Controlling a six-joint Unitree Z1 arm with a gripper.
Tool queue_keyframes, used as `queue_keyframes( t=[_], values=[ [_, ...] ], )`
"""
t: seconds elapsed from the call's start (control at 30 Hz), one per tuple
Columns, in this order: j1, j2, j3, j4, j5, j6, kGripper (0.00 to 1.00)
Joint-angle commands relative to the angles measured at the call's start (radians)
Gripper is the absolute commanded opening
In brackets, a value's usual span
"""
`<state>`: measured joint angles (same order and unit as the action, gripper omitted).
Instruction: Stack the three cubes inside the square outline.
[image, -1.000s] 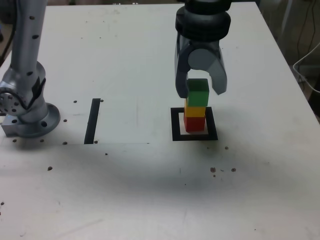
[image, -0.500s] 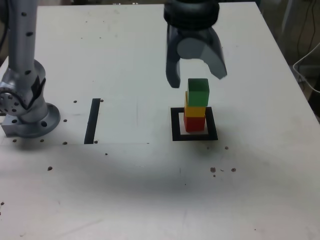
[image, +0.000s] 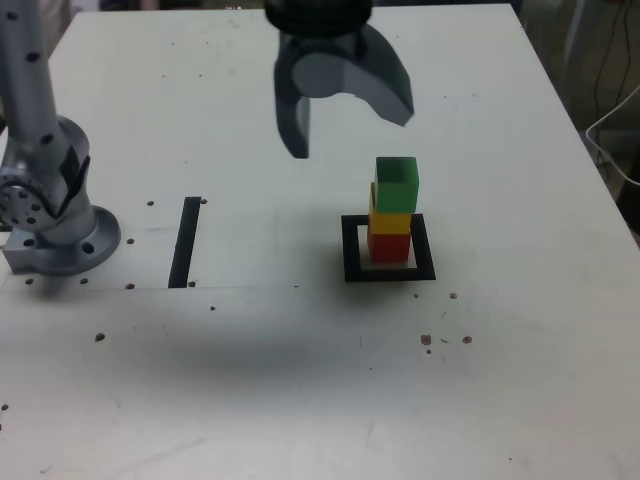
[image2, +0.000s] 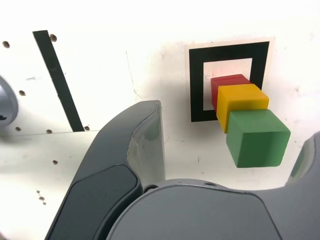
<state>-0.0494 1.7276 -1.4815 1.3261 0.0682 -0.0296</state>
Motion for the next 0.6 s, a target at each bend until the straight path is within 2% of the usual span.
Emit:
queue_keyframes(
  t=[0.0, 0.1, 0.23, 0.37, 0.57],
  values=[
    [-0.006, -0.045, 0.054, -0.047, -0.008, 0.004, 1.00],
    [-0.014, -0.087, 0.121, -0.078, -0.031, 0.008, 0.99],
    [-0.021, -0.134, 0.200, -0.078, -0.065, 0.021, 0.99],
    [-0.029, -0.172, 0.262, -0.076, -0.079, 0.027, 1.00],
    [-0.019, -0.232, 0.399, -0.144, -0.097, 0.035, 1.00]
  ],
)
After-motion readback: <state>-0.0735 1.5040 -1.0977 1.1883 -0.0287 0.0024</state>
